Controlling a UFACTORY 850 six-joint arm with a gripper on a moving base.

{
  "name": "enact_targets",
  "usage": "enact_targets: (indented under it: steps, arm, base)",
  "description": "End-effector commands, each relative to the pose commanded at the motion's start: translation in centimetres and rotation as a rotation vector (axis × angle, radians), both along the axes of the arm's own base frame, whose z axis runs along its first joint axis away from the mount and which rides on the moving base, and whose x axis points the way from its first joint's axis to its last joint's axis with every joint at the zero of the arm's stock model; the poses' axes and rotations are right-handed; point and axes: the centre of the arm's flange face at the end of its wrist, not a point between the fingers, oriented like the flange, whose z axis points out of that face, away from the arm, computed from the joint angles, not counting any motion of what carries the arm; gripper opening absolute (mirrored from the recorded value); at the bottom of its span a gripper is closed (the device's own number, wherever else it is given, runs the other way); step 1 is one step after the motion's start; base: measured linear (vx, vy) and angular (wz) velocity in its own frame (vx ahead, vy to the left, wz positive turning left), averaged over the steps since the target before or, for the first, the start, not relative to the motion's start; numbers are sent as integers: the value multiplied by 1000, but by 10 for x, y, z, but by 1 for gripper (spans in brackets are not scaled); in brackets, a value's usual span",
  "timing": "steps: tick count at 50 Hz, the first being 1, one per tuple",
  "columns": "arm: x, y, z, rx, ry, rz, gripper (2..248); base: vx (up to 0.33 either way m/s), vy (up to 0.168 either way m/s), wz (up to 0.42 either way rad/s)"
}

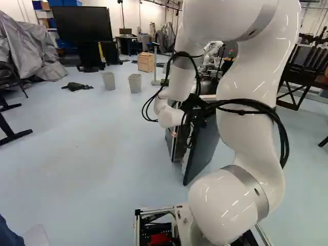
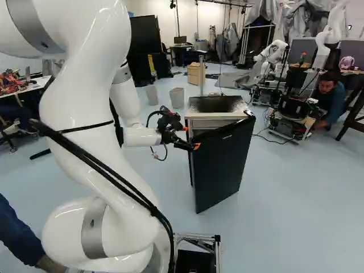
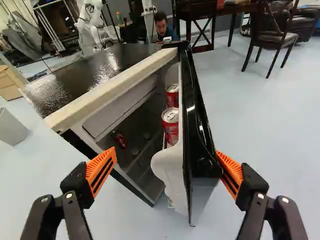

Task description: Grab a drink from the fridge

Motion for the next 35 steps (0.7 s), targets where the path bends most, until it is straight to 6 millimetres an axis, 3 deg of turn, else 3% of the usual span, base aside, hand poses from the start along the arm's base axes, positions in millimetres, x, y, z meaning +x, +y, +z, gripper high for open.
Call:
enact_targets:
  steps: [35]
  arm:
    - [-69, -24, 3, -19, 37, -52, 247]
  base:
    - [0, 0, 0]
